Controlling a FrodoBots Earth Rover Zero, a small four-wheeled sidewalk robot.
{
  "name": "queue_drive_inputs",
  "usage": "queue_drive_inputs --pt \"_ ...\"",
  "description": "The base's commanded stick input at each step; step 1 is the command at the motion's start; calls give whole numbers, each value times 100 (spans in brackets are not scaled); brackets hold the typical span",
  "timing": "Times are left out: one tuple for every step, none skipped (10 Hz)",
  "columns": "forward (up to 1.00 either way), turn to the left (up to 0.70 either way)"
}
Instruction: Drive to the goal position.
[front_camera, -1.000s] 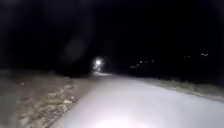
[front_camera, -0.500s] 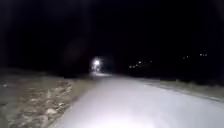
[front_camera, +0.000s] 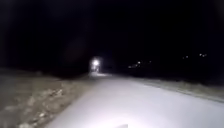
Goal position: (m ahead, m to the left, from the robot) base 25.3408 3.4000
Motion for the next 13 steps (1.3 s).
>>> queue_drive_inputs --pt "100 0" --pt "100 0" --pt "100 0" --pt "100 0" --pt "100 0" --pt "100 0" --pt "100 0" --pt "100 0" --pt "100 0" --pt "100 0" --pt "100 0" --pt "100 0" --pt "100 0"
